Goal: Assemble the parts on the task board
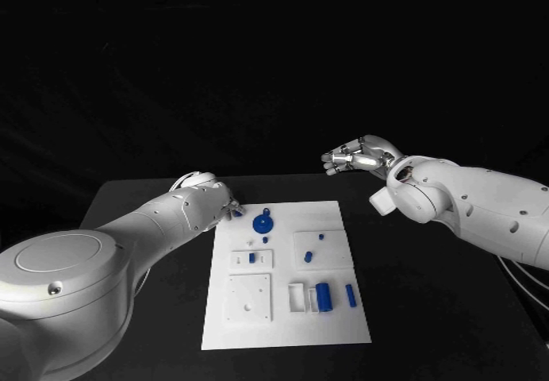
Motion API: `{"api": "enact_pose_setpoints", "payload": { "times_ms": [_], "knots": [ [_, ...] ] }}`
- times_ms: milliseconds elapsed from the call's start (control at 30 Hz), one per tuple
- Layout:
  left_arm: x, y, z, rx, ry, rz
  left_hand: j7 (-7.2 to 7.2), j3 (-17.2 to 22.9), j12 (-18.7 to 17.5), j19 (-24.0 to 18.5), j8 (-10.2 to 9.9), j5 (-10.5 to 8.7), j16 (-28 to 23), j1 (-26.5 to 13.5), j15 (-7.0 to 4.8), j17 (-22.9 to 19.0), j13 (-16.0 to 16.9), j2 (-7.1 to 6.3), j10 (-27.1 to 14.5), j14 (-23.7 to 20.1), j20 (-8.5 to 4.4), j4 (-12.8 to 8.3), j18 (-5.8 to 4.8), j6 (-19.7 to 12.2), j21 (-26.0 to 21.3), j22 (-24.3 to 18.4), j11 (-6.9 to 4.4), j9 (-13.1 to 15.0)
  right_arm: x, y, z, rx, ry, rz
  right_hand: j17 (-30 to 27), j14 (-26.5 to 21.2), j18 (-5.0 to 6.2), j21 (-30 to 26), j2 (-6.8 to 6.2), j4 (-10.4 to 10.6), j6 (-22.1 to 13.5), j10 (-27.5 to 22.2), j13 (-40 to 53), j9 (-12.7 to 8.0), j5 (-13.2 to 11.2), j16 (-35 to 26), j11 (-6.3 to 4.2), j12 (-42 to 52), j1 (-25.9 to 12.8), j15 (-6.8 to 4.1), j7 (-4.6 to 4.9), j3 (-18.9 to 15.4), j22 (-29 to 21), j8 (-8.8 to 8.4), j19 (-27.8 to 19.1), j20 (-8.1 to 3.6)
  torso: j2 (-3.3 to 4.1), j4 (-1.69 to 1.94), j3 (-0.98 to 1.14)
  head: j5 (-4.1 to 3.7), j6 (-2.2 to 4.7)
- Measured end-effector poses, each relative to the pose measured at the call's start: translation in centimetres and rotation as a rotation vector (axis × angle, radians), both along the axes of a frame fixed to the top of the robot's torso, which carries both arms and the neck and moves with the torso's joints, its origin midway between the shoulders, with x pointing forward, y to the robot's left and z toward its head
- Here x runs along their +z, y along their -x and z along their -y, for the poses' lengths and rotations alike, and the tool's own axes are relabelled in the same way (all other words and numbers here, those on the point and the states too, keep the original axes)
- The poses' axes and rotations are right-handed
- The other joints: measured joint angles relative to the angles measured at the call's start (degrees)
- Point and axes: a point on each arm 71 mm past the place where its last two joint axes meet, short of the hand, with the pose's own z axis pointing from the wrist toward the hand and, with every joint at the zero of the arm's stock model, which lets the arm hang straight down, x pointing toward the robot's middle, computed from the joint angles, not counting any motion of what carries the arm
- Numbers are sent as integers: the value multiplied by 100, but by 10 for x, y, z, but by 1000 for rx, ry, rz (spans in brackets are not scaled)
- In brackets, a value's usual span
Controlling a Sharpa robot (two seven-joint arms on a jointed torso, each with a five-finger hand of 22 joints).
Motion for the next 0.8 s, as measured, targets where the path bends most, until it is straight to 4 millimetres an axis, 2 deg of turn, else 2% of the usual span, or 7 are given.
{"api": "enact_pose_setpoints", "payload": {
  "times_ms": [233, 300, 333, 400, 600, 633, 800],
  "knots": [
    [0, 3, -6, 29, 164, 19, 21, 138, -87, -25, 12, -1, -114, -42, -4, -123, -38, -25, 0, -6, -25, -133, -1, 19, -6, 0, 1, -7, -1, -1, 4, -10, 3, -1, 0, 0, 0, 0, -44, -145, 0, 0, 0, 0, -39, 0, 0, 0, 44, 0, 0, 145, 0, 0, 2, -2, -51, 100, -18, -49, -35],
    [1, 4, -7, 36, 230, 28, 21, 142, -171, -38, 12, -1, -197, -42, -16, -183, -94, -25, 0, -22, -64, -138, -91, 19, -54, -1, 1, -34, -2, -1, 5, -13, 4, -1, 0, 43, -1, 0, -75, -219, 0, 0, 0, 0, -114, 0, 0, 0, 75, 0, 0, 182, 0, 0, 36, -33, -80, 141, -20, -69, -47],
    [2, 5, -7, 39, 278, 35, 21, 143, -178, -18, 12, -1, -199, -42, -16, -194, -107, -25, -1, -23, -83, -139, -92, 19, -54, -1, 1, -44, -3, -1, 6, -15, 6, -2, 0, 74, 0, 0, -73, -287, 0, 0, 0, 0, -183, 0, 0, 0, 73, -10, 0, 204, 0, 0, 80, -29, -96, 160, -21, -79, -53],
    [4, 6, -9, 46, 353, 45, 20, 143, -208, -9, 12, -1, -199, -42, -16, -194, -119, -25, 1, -24, -92, -139, -92, 20, -87, -1, -1, -60, -5, -1, 7, -17, 10, -4, 0, 82, 1, 0, -105, -357, 0, 0, 0, 0, -294, 0, 0, 0, 105, -18, 0, 212, 0, 0, 115, -31, -138, 202, -25, -99, -67],
    [9, 19, -12, 63, 576, 76, 9, 144, -269, -10, 10, -20, -240, -49, -40, -191, -153, -32, 33, -43, -133, -140, -92, 72, -120, -1, -15, -88, -16, 1, 9, -26, 36, -6, 0, 82, 0, 0, -58, -515, 0, 0, 0, 0, -561, 0, 0, 0, 195, -18, 0, 146, 0, 0, 115, -31, -265, 328, -37, -149, -116],
    [10, 21, -13, 65, 606, 79, 9, 144, -281, -10, 10, -22, -240, -49, -44, -188, -153, -32, 33, -40, -134, -140, -148, 72, -120, -1, -15, -90, -17, 1, 9, -27, 43, -6, 0, 82, 0, 0, -58, -551, 0, 0, 0, 0, -602, 0, 0, 0, 195, -18, 0, 139, 0, 0, 115, -31, -286, 348, -39, -155, -123],
    [13, 37, -17, 82, 745, 94, -15, 144, -284, 11, 0, -9, -240, -65, -63, -185, -153, -48, 43, -20, -154, -141, -181, 97, -120, -1, -23, -96, -25, 3, 8, -29, 92, 11, 0, 82, 1, 0, 12, -652, 0, 31, 0, 0, -842, 0, -32, 0, 265, -18, 0, 39, 0, 0, 115, -31, -402, 450, -54, -170, -143]
  ]
}}
